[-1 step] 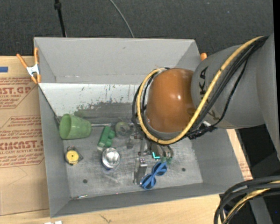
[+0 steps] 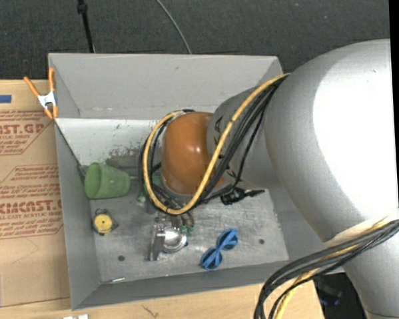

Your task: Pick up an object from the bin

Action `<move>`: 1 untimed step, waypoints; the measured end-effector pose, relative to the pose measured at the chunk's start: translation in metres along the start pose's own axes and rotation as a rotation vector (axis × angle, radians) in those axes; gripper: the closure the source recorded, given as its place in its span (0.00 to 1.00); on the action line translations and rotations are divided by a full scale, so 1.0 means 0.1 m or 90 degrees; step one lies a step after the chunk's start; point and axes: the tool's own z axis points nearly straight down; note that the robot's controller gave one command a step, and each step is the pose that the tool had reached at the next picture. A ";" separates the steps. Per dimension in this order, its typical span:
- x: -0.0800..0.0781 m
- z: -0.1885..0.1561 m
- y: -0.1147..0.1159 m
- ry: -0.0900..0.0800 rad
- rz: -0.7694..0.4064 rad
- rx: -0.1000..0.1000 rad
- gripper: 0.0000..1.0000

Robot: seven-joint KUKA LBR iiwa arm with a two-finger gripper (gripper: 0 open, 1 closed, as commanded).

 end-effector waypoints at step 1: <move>0.43 -0.04 -0.45 -0.004 0.017 -0.001 0.00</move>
Offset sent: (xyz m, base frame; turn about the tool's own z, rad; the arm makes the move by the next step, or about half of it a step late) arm -0.0490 -0.0425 0.0007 0.0260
